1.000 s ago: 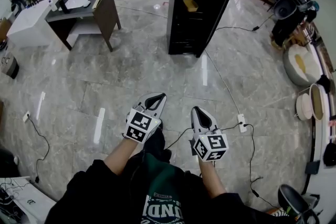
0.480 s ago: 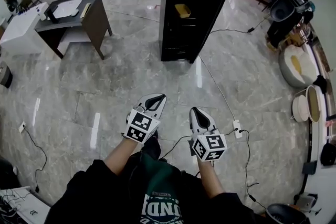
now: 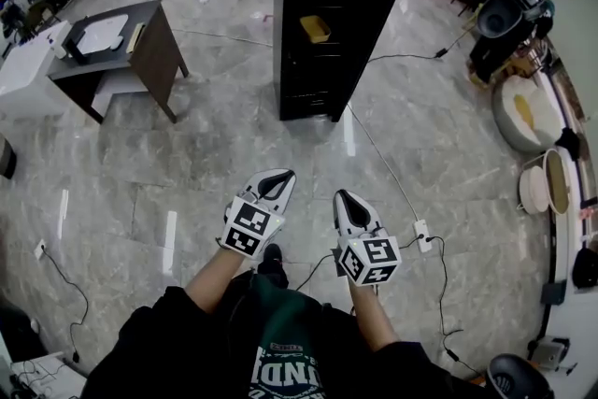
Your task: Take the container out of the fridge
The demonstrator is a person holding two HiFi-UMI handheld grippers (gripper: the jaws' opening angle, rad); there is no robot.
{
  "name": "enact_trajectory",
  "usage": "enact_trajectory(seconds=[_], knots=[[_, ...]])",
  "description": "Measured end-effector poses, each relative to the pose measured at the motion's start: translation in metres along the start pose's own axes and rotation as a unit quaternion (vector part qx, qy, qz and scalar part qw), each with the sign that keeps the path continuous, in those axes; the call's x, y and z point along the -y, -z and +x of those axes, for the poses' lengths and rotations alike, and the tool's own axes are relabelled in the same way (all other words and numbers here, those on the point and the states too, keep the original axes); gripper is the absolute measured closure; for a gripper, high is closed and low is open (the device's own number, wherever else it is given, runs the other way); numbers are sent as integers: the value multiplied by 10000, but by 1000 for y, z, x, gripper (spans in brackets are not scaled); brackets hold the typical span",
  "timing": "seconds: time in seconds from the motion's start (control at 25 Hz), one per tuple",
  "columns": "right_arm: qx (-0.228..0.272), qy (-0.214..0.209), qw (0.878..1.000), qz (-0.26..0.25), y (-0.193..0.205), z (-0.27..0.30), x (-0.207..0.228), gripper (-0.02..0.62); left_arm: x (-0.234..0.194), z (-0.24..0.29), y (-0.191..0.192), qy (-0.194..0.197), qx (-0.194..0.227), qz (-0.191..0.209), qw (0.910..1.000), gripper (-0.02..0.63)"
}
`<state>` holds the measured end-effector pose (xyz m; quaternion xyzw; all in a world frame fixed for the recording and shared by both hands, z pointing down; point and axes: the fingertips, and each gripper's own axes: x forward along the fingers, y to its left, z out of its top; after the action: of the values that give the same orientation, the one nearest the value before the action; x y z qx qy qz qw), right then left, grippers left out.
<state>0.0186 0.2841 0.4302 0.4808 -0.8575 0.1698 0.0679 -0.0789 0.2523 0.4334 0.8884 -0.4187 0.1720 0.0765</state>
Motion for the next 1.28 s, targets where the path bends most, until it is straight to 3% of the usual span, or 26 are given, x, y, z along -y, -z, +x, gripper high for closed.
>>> enact_trajectory(seconds=[0.44, 0.88, 1.28], knots=[[-17, 149, 9999, 30, -14, 57, 1, 560, -56, 23, 8, 114, -96, -85, 9999, 592], [-61, 201, 9998, -68, -22, 79, 0, 560, -75, 33, 0, 198, -111, -65, 9997, 592], [-123, 136, 9998, 99, -25, 117, 24, 560, -101, 62, 1, 144, -252, -86, 9995, 592]])
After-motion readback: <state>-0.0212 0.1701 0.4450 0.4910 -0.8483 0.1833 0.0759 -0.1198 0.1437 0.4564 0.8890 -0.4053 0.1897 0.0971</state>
